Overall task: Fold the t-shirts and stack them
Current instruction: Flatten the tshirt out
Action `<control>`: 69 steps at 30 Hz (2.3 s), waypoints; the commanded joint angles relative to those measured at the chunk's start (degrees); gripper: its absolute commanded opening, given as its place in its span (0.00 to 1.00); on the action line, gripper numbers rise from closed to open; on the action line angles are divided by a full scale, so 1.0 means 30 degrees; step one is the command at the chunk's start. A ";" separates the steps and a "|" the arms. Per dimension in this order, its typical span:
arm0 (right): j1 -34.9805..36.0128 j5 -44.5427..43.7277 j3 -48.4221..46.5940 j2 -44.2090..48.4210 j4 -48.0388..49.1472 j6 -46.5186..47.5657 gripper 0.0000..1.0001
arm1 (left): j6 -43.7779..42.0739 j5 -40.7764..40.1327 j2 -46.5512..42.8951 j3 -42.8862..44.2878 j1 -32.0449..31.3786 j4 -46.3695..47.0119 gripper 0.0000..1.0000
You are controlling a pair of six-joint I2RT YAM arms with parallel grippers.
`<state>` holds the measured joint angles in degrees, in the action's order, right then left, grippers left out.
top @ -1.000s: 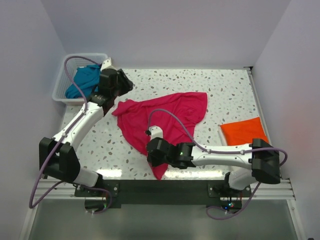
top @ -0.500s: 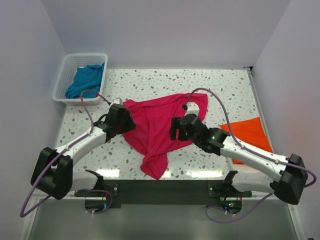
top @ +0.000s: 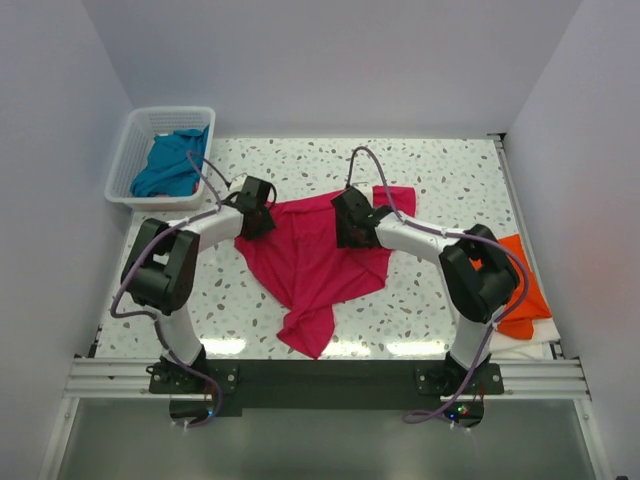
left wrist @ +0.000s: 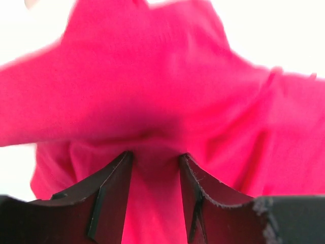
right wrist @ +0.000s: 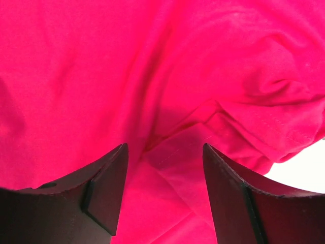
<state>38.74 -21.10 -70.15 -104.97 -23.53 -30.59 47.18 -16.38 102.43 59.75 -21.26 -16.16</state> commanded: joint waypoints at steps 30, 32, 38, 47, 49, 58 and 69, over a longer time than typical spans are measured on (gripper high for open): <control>-0.2134 0.2964 0.3082 0.5137 0.0460 -0.0263 0.57 | -0.5215 0.5197 -0.1004 0.8310 0.2134 -0.0501 0.81; -0.1725 0.2671 0.2906 0.4495 0.0460 -0.0175 0.56 | -0.4887 0.5343 -0.2645 0.6869 0.2018 0.0023 0.74; -0.0875 0.1821 0.1940 0.3058 0.0490 0.0176 0.52 | -0.4155 0.4583 -0.6892 0.1303 0.0583 0.0726 0.63; -0.0141 0.0240 0.0386 0.0918 0.0020 0.0645 0.49 | -0.3393 0.4056 -1.1290 -0.4999 -0.2080 0.0439 0.54; -0.0140 0.0208 0.0298 0.0654 0.0020 0.0821 0.49 | -0.3129 0.4054 -1.2078 -0.6434 -0.2464 0.0379 0.54; -0.0140 0.0091 -0.0229 -0.0576 0.0109 0.1231 0.48 | -0.2718 0.4201 -1.4573 -1.0363 -0.2817 -0.0090 0.53; -0.0140 -0.0670 -0.0171 -0.0841 -0.0038 0.0968 0.29 | -0.2923 0.5837 -1.5071 -1.1536 -0.2847 0.0260 0.58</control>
<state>38.24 -20.32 -68.77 -107.57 -23.35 -27.77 38.39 -1.41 58.37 25.74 -29.45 -17.19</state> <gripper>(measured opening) 0.324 0.568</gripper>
